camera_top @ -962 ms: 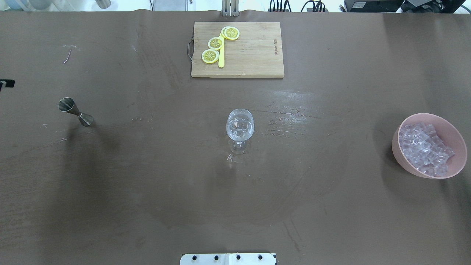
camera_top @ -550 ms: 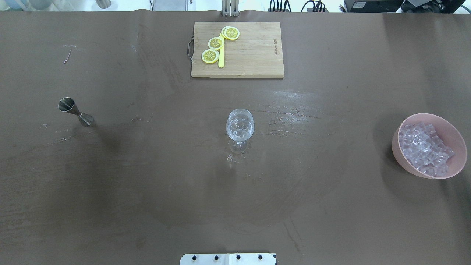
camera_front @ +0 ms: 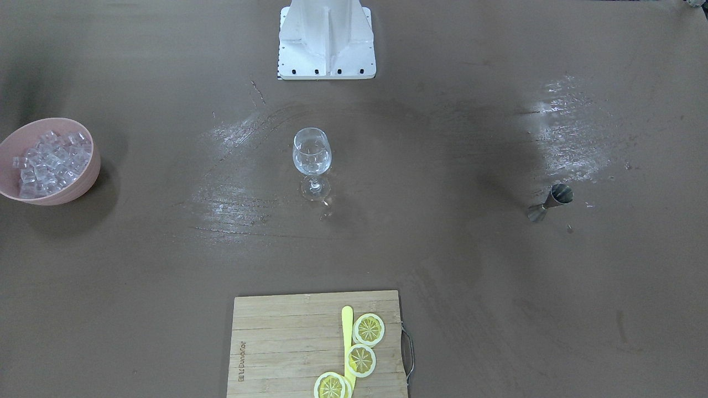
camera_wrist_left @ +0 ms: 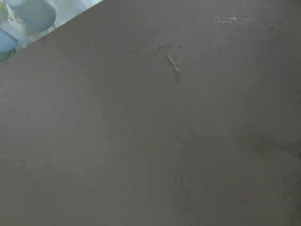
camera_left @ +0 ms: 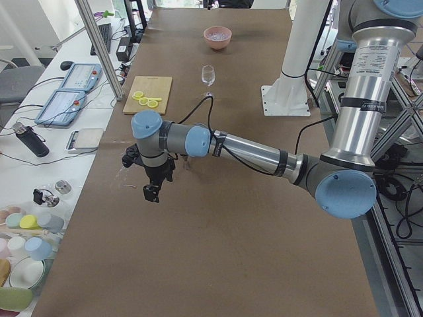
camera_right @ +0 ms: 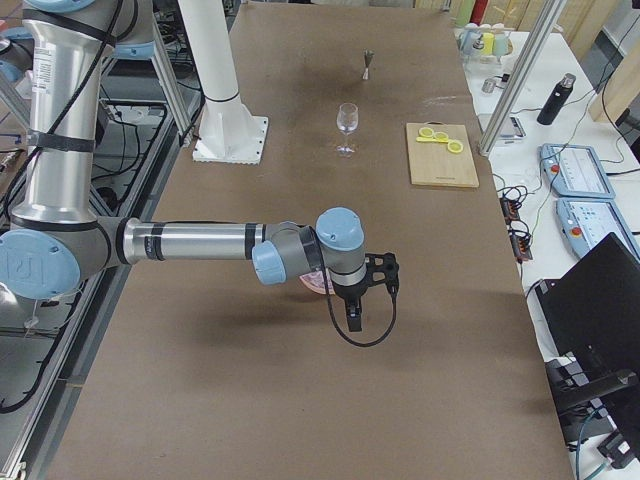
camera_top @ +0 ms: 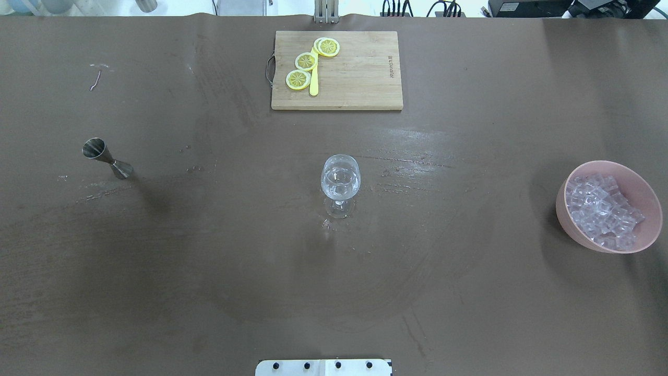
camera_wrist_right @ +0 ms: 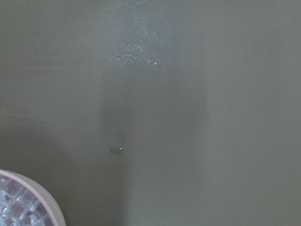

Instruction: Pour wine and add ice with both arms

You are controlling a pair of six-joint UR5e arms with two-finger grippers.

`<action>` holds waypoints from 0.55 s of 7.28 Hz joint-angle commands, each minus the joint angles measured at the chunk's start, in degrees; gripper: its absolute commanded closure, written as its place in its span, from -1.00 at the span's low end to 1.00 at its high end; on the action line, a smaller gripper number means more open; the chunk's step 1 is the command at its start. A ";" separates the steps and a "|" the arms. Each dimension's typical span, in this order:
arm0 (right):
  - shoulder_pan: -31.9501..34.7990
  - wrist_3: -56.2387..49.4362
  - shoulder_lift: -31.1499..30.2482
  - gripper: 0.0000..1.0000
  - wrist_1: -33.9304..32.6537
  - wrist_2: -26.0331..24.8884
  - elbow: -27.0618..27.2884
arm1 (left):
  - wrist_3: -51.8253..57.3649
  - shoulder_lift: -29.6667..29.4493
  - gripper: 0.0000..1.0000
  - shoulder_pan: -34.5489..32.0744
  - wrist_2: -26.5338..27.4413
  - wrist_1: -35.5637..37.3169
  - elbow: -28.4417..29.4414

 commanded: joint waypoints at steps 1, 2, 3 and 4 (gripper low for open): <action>-0.01 0.11 0.02 -1.00 0.04 0.55 0.50 | -2.65 4.43 -0.96 -2.09 -1.05 -1.08 0.92; -0.01 0.11 0.02 -1.00 0.12 1.43 0.76 | -5.03 4.78 -0.96 -5.07 -4.53 -1.18 0.66; -0.09 0.03 0.11 -1.00 0.04 2.05 3.03 | -5.49 6.70 -0.96 -5.62 -5.87 -1.27 -0.65; -0.70 0.81 0.11 -1.00 -0.40 3.10 6.10 | -5.58 6.54 -0.96 -5.45 -5.89 -1.27 -0.75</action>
